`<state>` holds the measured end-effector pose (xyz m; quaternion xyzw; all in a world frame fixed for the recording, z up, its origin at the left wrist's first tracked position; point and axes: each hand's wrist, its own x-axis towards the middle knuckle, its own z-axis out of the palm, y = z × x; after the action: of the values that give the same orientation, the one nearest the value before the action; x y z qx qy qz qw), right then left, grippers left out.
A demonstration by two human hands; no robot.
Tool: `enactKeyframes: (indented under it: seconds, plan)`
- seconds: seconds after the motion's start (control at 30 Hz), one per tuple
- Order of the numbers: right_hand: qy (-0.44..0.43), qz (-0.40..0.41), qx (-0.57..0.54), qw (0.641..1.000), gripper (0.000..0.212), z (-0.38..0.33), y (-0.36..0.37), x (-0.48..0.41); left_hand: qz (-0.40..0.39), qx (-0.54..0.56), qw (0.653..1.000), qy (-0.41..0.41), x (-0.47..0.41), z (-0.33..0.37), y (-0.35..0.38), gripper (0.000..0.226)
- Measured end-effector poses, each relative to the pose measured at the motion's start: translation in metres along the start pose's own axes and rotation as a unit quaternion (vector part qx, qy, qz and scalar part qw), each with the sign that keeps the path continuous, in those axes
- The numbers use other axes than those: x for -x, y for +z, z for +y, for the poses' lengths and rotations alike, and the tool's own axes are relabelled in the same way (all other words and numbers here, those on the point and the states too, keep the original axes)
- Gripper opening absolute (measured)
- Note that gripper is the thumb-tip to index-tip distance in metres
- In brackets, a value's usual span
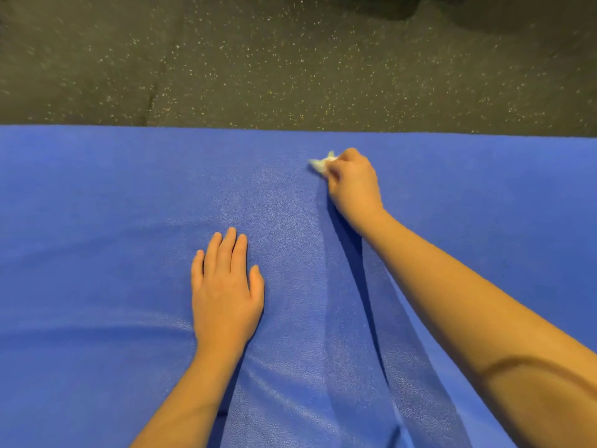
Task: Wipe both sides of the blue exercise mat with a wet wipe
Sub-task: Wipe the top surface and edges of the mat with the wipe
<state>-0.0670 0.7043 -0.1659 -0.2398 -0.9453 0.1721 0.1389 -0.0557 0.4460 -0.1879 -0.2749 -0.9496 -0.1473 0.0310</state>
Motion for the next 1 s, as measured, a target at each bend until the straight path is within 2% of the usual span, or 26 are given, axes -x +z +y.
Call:
enactKeyframes:
  seconds: [0.07,0.1,0.17,0.23,0.27,0.3,0.4,0.43,0.47,0.5,0.6,0.63,0.67,0.73,0.8,0.83,0.87,0.93,0.97,1.0]
  plan:
    - [-0.1,-0.038,-0.009,0.994,0.019,-0.001,-0.003,0.011,-0.001,-0.001,1.0,0.0,0.001,0.0,0.0,0.052]
    - [-0.109,-0.045,0.007,0.993,0.018,0.003,-0.006,0.01,0.0,-0.001,1.0,0.0,0.0,0.0,0.0,0.052]
    - [-0.031,-0.011,0.041,0.999,0.018,0.018,-0.009,-0.006,0.0,0.0,1.0,-0.001,0.0,0.001,0.0,0.052]
    - [0.138,0.031,0.051,0.989,0.024,0.027,-0.002,-0.033,0.0,0.001,1.0,-0.003,0.0,0.001,0.0,0.053]
    - [0.18,0.028,0.052,0.982,0.026,0.023,0.002,-0.042,0.0,0.0,1.0,-0.003,0.0,0.001,0.0,0.053]
    - [0.179,0.018,0.038,0.983,0.029,0.015,0.006,-0.048,0.0,-0.001,1.0,-0.003,0.0,0.001,0.0,0.053]
    - [-0.036,-0.058,0.021,0.997,0.021,-0.013,0.012,-0.045,0.001,-0.004,1.0,0.001,0.0,0.0,0.001,0.052]
    - [-0.081,-0.074,0.031,0.993,0.018,-0.016,0.01,-0.04,0.001,-0.005,1.0,0.001,0.0,0.0,0.001,0.052]
    - [-0.087,-0.079,0.057,0.991,0.018,-0.016,0.005,-0.038,0.002,-0.005,1.0,0.002,0.0,0.0,0.001,0.052]
    - [-0.062,-0.061,0.074,0.993,0.019,-0.012,0.004,-0.04,0.002,-0.005,1.0,0.002,0.0,0.0,0.001,0.052]
    - [0.14,-0.017,0.097,0.985,0.024,-0.011,0.003,-0.06,0.003,-0.008,1.0,0.001,-0.001,0.0,0.001,0.052]
    - [0.148,-0.022,0.09,0.985,0.025,-0.018,0.006,-0.064,0.003,-0.009,1.0,0.001,-0.001,0.001,0.001,0.052]
    - [0.115,-0.037,0.071,0.99,0.025,-0.027,0.011,-0.066,0.002,-0.01,1.0,0.001,-0.001,0.001,0.001,0.052]
    - [-0.01,-0.088,0.007,0.996,0.024,-0.044,0.018,-0.063,-0.001,-0.012,1.0,0.001,0.0,0.001,0.001,0.052]
    - [-0.123,-0.134,0.009,0.983,0.018,-0.043,0.019,-0.057,-0.002,-0.011,1.0,0.001,0.0,0.001,0.0,0.053]
    - [-0.13,-0.136,0.023,0.982,0.017,-0.039,0.017,-0.057,-0.003,-0.009,1.0,0.0,0.0,0.001,0.0,0.053]
    - [-0.094,-0.126,0.035,0.987,0.018,-0.033,0.015,-0.06,-0.003,-0.007,1.0,-0.001,0.0,0.002,0.0,0.052]
    - [0.032,-0.073,0.092,0.993,0.025,-0.027,0.019,-0.063,-0.005,-0.004,1.0,-0.003,-0.001,0.002,0.0,0.052]
    - [0.067,-0.045,0.098,0.992,0.027,-0.03,0.023,-0.058,-0.006,-0.004,1.0,-0.003,-0.001,0.002,-0.001,0.052]
    - [0.057,-0.045,0.084,0.994,0.028,-0.036,0.027,-0.053,-0.006,-0.004,1.0,-0.003,-0.001,0.002,-0.001,0.052]
